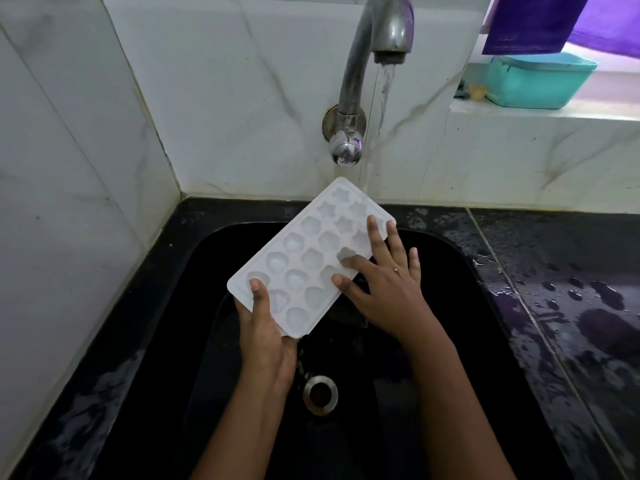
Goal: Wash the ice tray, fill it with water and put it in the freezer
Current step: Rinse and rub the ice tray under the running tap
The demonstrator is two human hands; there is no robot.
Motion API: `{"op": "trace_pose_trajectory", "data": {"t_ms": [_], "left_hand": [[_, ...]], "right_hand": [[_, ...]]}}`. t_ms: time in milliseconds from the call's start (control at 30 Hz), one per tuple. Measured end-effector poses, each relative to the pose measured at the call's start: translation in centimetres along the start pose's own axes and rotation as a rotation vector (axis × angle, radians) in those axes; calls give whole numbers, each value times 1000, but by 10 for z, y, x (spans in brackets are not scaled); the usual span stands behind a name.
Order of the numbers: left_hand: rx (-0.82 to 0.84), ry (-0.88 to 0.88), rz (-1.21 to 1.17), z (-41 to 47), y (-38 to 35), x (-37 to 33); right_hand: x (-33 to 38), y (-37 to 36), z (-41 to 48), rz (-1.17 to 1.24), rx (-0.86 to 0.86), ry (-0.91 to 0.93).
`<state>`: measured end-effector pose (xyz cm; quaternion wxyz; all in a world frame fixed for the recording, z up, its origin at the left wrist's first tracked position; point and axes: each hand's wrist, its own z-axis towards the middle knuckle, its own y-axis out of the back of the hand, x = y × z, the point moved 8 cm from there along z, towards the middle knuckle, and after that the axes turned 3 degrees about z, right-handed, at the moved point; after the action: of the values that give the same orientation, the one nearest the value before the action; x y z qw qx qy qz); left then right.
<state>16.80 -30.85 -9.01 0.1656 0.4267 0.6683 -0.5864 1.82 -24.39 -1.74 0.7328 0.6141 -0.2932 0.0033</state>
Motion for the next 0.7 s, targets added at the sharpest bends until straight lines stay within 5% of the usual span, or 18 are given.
{"op": "trace_pose_trajectory", "data": {"t_ms": [167, 400, 533, 700], "left_hand": [[19, 13, 39, -4, -5, 6], [12, -6, 21, 1, -1, -2], [39, 16, 55, -4, -8, 6], [14, 23, 22, 1, -1, 4]], "right_hand": [[-2, 6, -2, -60, -136, -34], [-4, 2, 0, -1, -49, 32], [-4, 8, -1, -22, -213, 10], [-3, 1, 1, 3, -76, 61]]}}
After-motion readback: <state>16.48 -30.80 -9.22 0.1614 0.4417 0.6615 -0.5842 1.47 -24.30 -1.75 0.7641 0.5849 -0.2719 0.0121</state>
